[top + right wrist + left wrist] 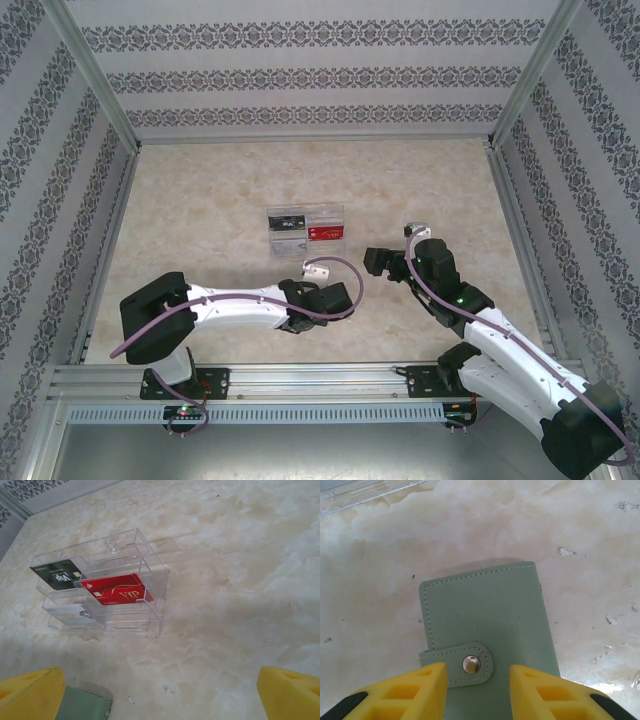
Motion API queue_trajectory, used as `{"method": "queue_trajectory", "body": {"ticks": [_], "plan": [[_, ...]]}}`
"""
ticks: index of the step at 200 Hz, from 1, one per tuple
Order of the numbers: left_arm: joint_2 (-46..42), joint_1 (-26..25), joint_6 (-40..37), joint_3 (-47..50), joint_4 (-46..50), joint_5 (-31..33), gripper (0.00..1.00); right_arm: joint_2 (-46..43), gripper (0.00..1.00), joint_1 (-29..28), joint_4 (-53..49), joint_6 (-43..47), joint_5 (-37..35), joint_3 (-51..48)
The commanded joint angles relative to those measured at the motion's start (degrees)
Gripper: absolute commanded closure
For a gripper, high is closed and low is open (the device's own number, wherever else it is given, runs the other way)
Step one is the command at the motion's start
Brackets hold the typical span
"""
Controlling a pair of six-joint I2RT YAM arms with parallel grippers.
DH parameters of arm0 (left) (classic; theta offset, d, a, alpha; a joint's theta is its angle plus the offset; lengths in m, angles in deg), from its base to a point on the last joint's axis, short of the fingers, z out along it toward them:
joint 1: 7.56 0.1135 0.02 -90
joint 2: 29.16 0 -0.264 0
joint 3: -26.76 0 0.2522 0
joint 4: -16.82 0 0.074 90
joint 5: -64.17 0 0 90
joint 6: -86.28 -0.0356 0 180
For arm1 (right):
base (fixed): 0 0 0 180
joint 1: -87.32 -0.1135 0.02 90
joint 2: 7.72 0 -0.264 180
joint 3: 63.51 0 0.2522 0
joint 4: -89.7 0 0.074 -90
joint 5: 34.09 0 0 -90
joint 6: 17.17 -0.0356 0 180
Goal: Take the credit cards out of the card holder
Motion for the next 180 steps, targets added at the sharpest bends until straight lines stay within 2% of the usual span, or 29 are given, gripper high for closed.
{"method": "queue_trajectory", "body": {"ticks": [1,42,65,111,148,180], "plan": [[1.9,1.1,-1.1,-1.4,2.6,0.5,0.61,-0.1,0.02,-0.4,0.2,-0.6,0.0,-0.8],[4.5,2.0,-1.6,-1.9,2.6,-0.4,0.61,0.3,0.02,-0.3,0.1,-0.7,0.8,-0.5],[5.4,2.2,-1.8,-2.2,2.9,-0.6,0.67,0.4,0.02,-0.4,0.1,-0.7,1.3,-0.5],[5.2,2.2,-1.5,-2.8,3.3,-1.3,1.0,0.5,0.02,-0.4,0.4,-0.6,2.7,-0.4],[0.9,2.3,-0.5,-0.6,1.1,-1.8,1.0,2.8,0.02,-0.9,1.2,-1.4,7.0,0.1],[-5.3,2.3,0.6,4.3,-6.2,-4.0,1.0,5.6,0.02,-3.5,1.7,-4.4,11.8,0.9]]}}
